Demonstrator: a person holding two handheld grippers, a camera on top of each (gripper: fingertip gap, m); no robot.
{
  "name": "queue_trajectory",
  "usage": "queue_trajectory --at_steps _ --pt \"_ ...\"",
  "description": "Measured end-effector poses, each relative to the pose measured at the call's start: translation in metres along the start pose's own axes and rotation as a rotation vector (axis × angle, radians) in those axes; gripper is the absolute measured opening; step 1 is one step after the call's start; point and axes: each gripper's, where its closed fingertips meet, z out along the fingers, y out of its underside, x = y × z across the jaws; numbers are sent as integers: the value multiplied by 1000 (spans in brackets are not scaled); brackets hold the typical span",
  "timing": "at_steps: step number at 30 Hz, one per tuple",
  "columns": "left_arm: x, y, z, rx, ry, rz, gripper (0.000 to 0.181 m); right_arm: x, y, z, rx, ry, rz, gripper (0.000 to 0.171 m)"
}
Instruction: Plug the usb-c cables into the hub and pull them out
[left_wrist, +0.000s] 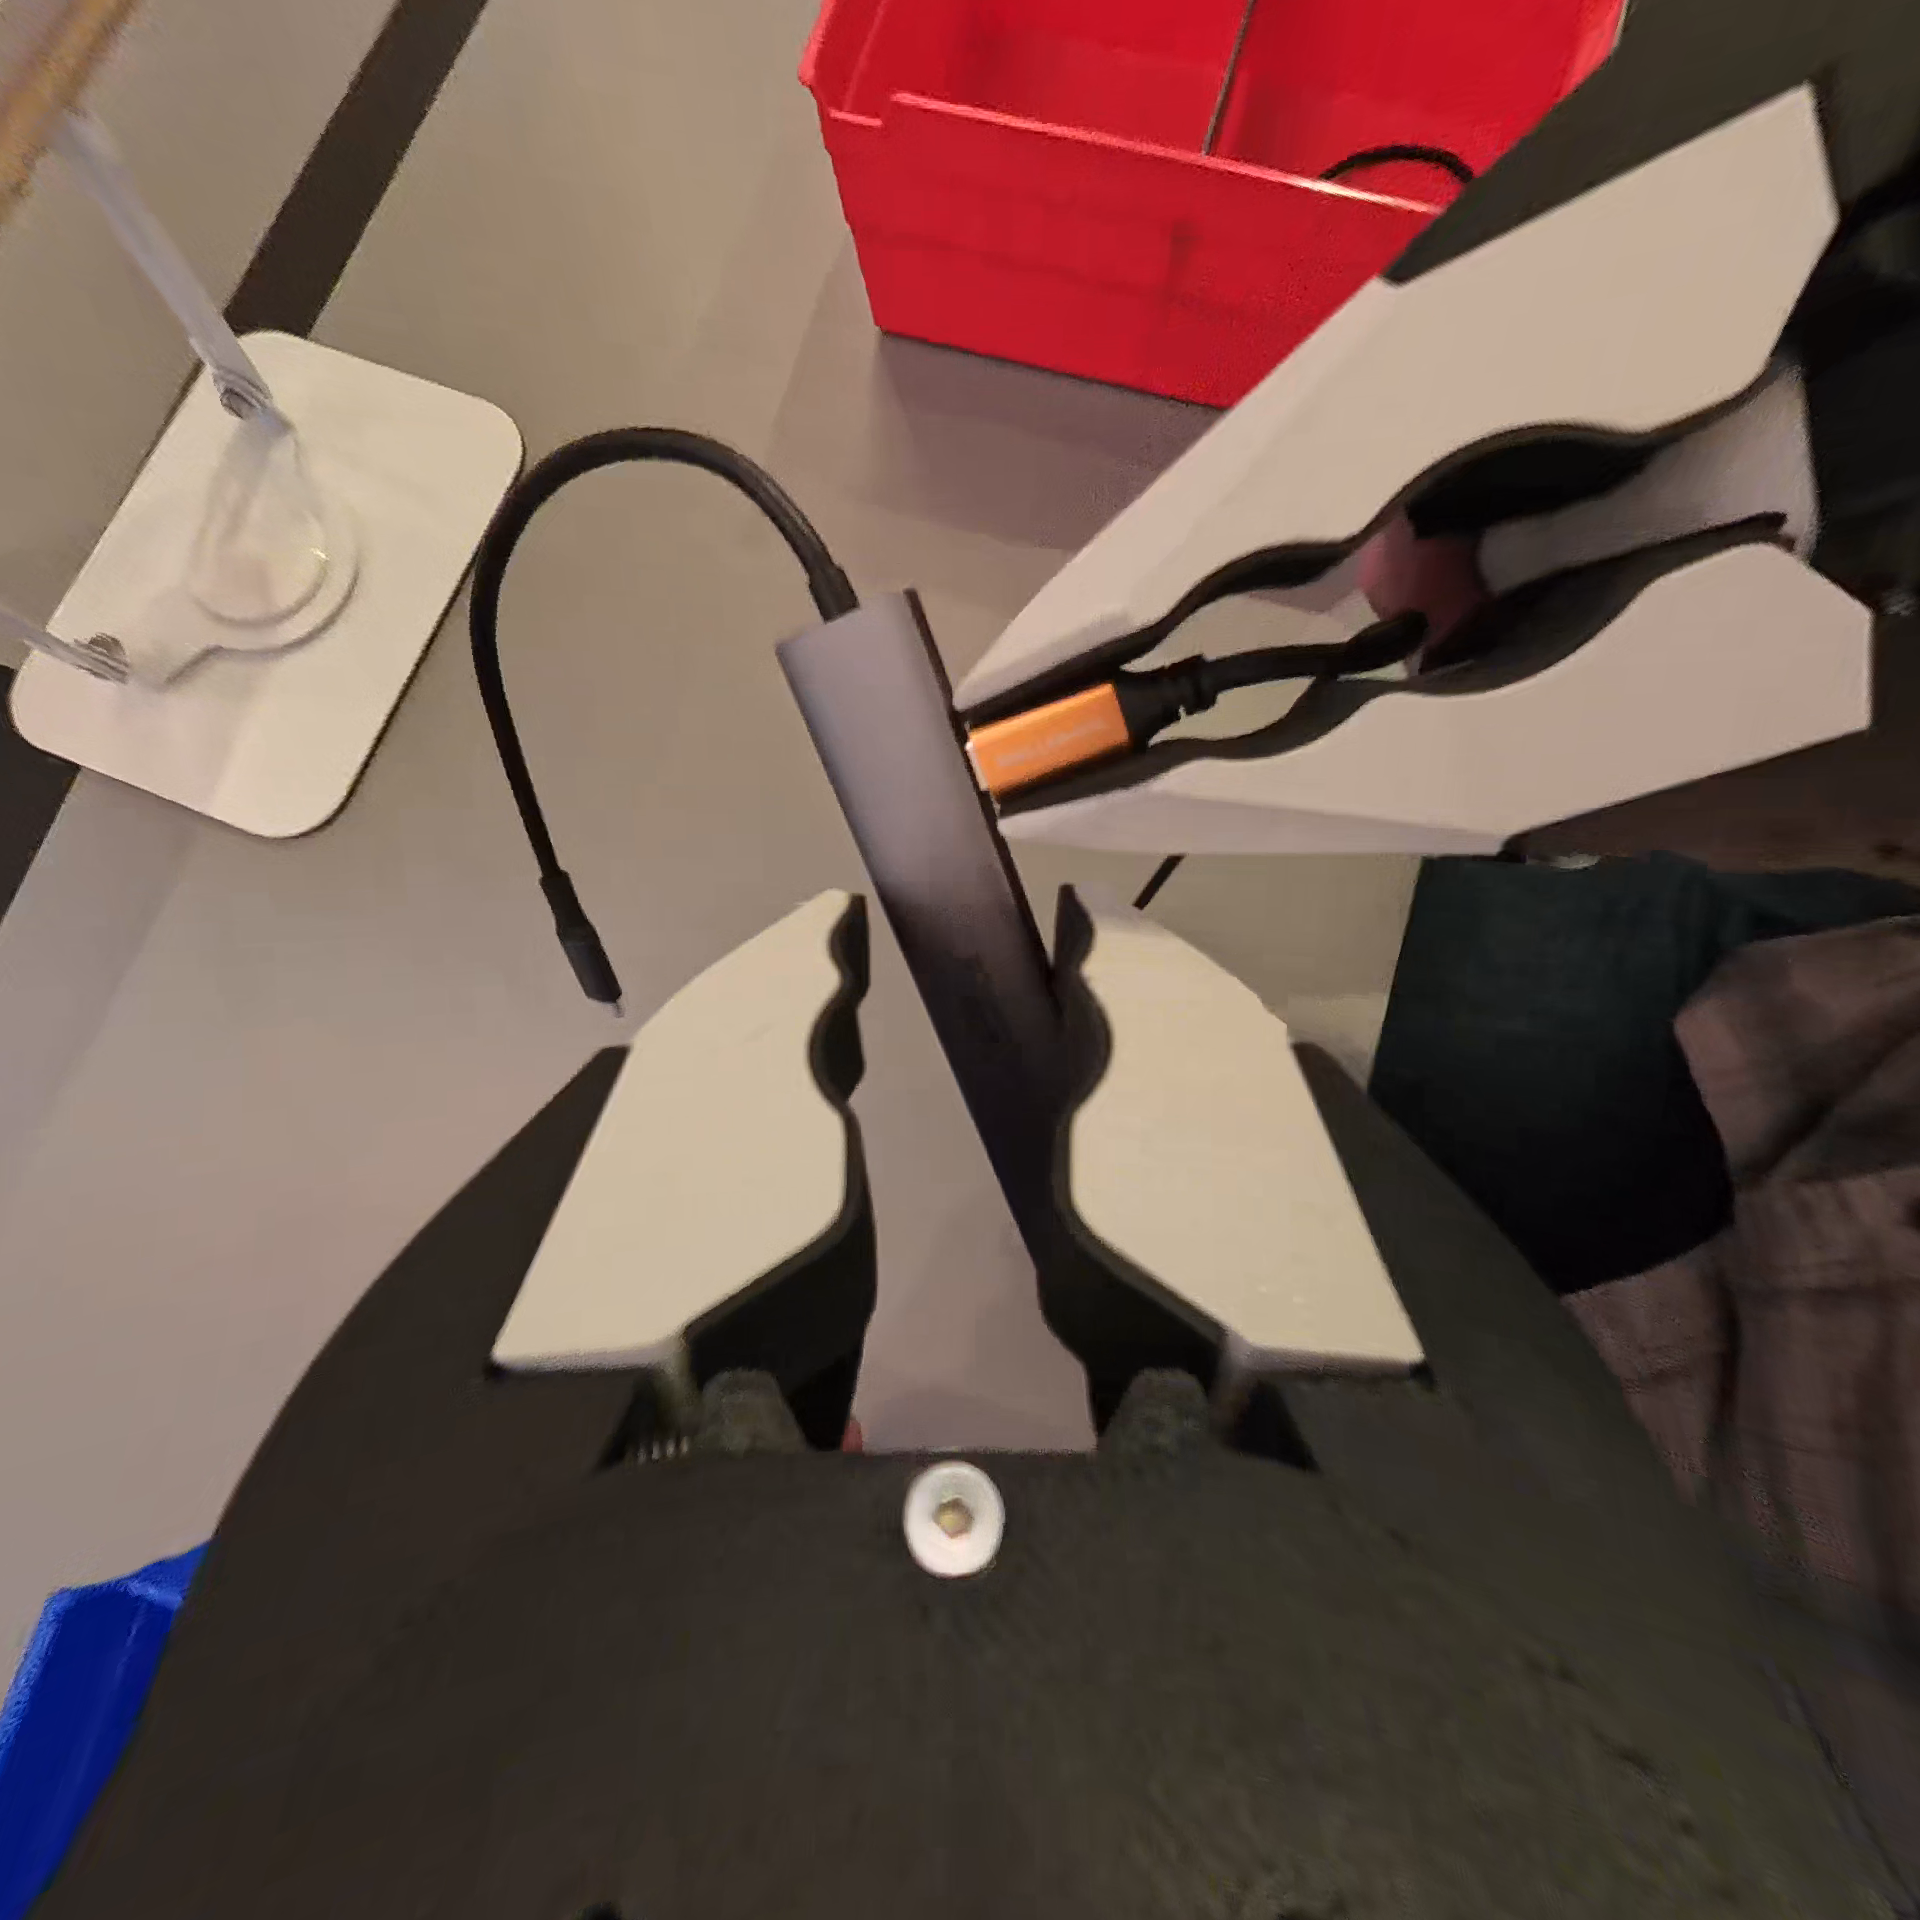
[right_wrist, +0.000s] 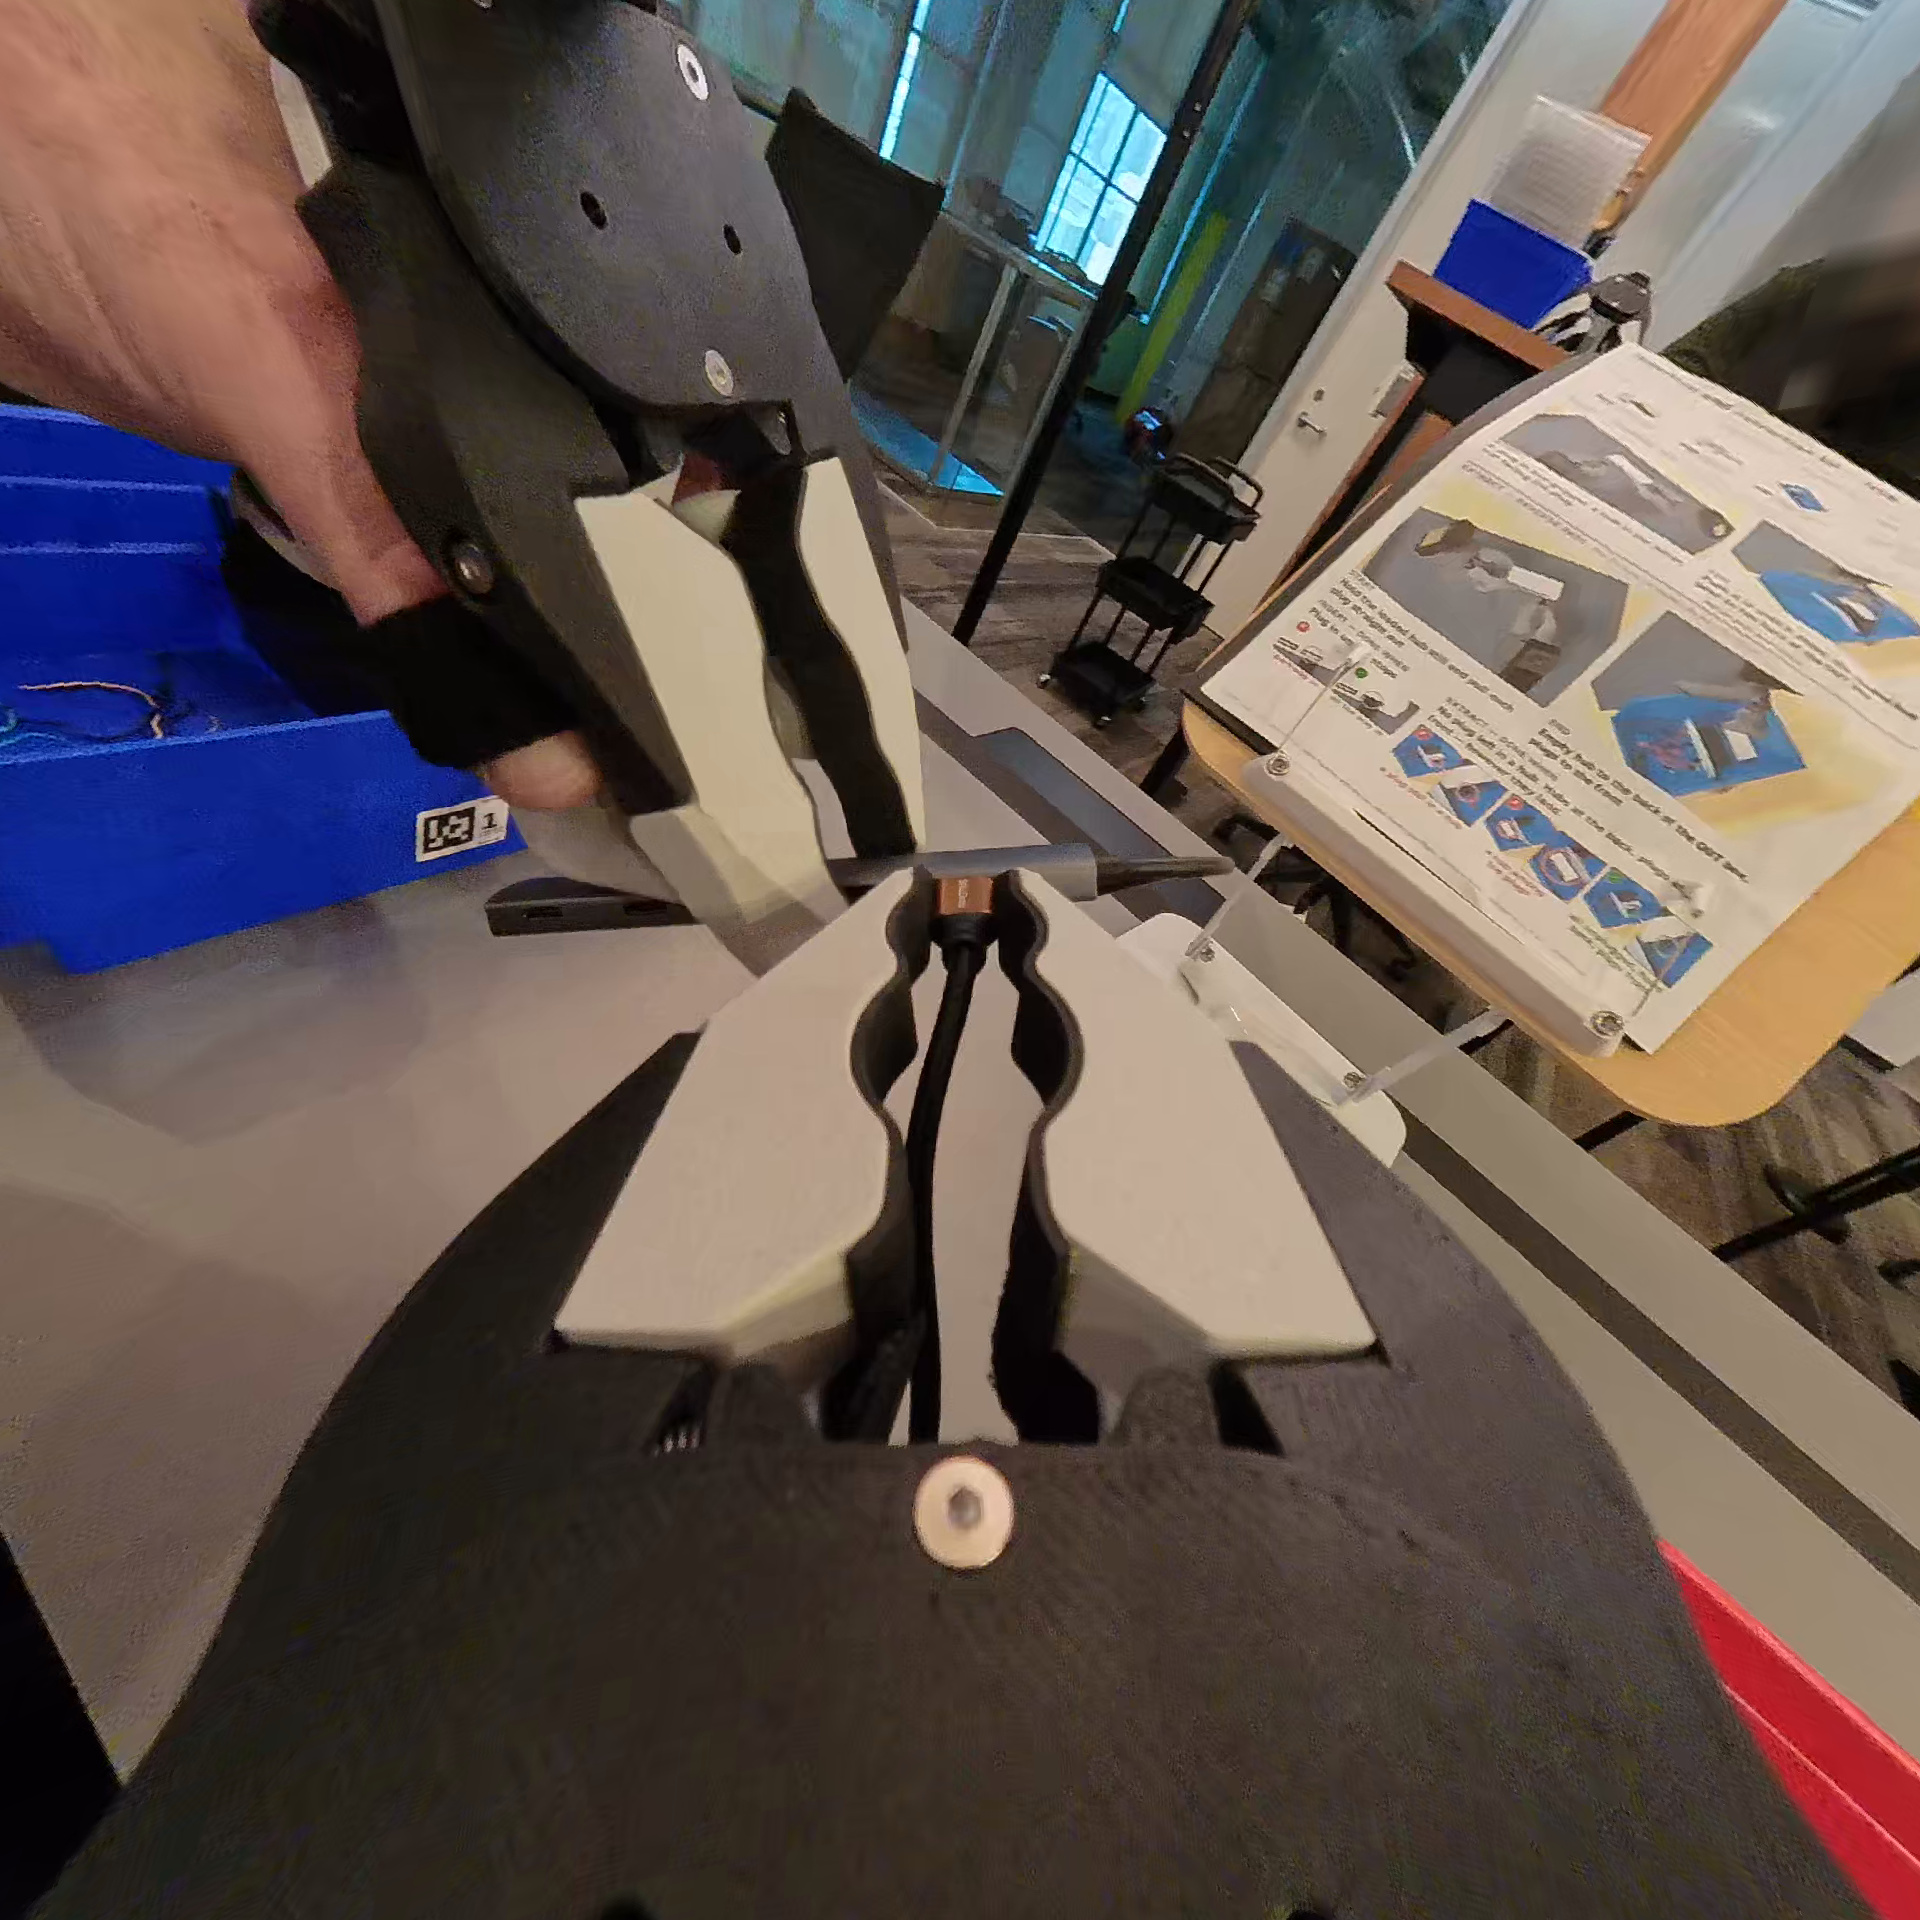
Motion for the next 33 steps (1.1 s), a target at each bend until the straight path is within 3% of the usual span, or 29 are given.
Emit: queue_trajectory --at_steps 7,18,27,33 --pt "-5 -8 4 -22 -51 41 26 9 3 -2 5 67 -26 10" --pt "-24 -7 4 -192 -171 230 24 11 14 5 -34 109 -74 14" --pt "-19 -7 11 -147 1 10 24 17 18 10 44 92 43 10" --pt "-18 -8 16 -75 126 -132 24 20 19 14 58 96 -35 10"
